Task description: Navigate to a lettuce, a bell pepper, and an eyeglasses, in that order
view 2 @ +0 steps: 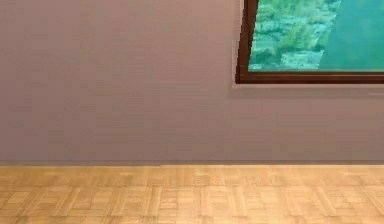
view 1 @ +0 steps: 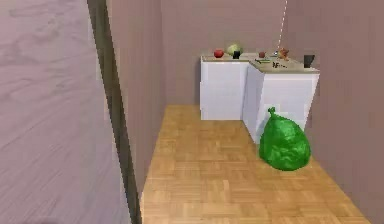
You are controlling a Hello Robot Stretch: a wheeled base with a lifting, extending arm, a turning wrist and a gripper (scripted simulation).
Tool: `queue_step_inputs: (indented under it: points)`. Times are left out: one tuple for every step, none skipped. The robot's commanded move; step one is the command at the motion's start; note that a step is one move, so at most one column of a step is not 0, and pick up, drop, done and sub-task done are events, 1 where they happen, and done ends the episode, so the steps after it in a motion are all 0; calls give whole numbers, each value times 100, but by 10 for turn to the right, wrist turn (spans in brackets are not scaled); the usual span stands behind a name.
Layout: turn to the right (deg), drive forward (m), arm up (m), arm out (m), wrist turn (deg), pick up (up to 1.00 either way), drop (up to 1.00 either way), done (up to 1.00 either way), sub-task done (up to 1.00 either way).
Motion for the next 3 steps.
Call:
queue_step_inputs:
  points:
    - [0,100,0,0,0,0,0,0,0]
    - [0,100,0,0,0,0,0,0,0]
    - [90,0,0,0,0,0,0,0,0]
